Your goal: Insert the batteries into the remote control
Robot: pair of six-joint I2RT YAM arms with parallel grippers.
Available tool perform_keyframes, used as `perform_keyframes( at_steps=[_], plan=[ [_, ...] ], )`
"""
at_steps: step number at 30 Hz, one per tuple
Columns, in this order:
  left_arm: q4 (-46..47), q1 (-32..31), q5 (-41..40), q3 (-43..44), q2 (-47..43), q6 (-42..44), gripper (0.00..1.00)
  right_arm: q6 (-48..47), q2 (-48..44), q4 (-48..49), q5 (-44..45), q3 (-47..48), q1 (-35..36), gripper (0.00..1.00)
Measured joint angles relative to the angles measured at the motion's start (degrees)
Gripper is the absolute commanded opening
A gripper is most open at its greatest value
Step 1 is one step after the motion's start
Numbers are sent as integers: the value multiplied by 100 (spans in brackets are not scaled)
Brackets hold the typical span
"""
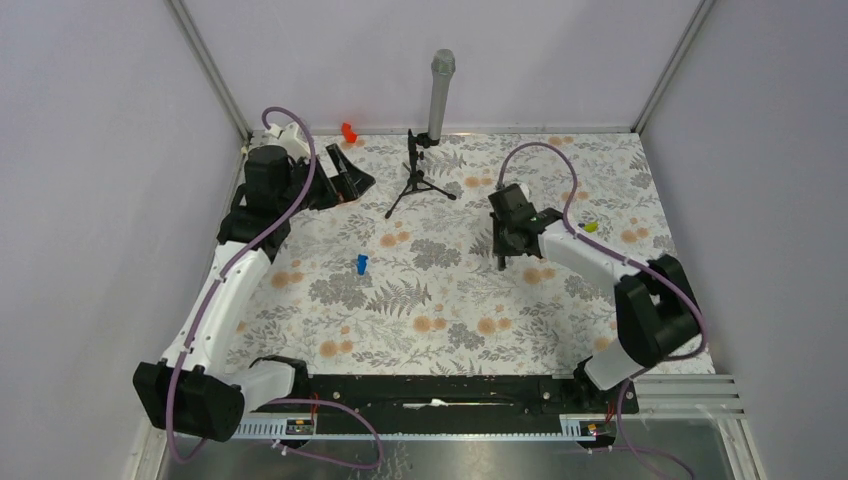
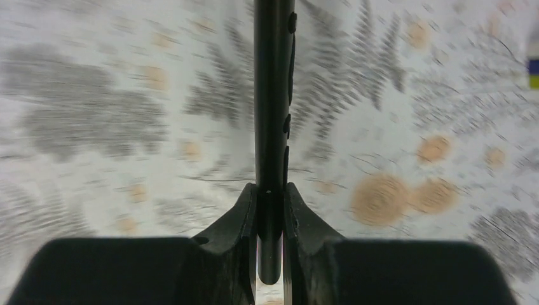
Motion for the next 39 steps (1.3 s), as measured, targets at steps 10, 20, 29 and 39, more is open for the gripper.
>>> perform_keyframes(
  at_steps=[10,20,29,39],
  plan=[
    [-691,13,-643,11,-264,295,99,-315,1239,-890,1554,15,-2,26],
    [-1510,46,-852,363,-400,632,99,-334,1462,-1005,1165,273,-7,80],
    [-2085,48,-1259,1270,-387,1073,99,-109,-1014,-1014,1021,295,-68,100],
    [-2017,50,-2485,1279,-1314,1467,99,-894,-4260,-721,3901,291,-254,100]
  ],
)
